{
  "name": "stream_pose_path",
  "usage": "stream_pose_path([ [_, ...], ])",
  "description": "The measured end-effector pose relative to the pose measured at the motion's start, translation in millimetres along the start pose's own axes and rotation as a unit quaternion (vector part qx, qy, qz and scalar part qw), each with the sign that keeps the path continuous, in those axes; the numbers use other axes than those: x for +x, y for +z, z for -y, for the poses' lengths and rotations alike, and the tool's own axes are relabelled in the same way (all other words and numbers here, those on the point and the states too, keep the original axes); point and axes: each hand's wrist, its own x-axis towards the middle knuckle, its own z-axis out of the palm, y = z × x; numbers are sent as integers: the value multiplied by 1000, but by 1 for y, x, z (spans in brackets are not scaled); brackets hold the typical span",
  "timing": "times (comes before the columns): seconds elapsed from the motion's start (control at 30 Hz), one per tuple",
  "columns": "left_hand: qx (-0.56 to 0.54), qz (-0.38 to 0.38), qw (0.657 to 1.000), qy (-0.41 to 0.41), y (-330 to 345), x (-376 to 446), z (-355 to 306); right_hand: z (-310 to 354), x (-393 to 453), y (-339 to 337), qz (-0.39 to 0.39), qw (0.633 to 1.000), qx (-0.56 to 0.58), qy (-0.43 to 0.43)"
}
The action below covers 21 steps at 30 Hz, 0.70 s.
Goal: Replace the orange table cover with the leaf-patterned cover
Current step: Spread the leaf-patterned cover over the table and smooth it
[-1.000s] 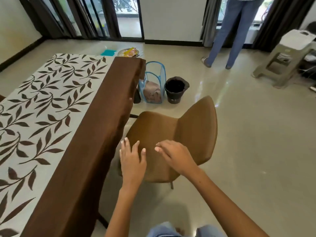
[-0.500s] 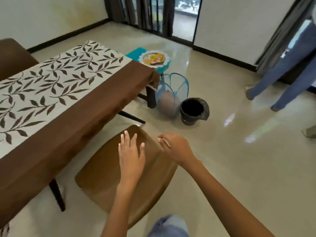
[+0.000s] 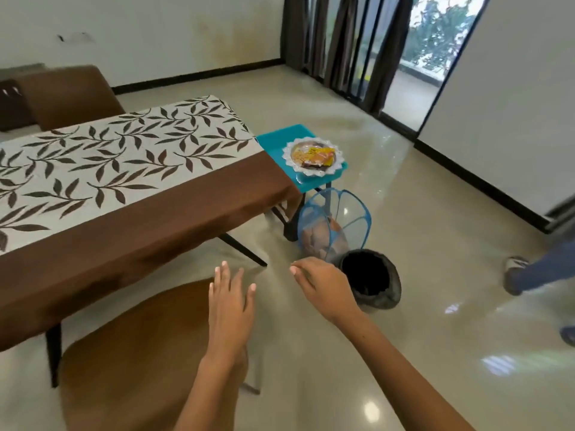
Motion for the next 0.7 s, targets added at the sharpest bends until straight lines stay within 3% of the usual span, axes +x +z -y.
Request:
stream_pose_path([
  [0.23,2,-52,998,-37,35,105,-51,-70,137,-1,34,997,51,-36],
  [0.7,68,-50,972,-220,81,317,-32,-135,395,69,139,983,22,-116],
])
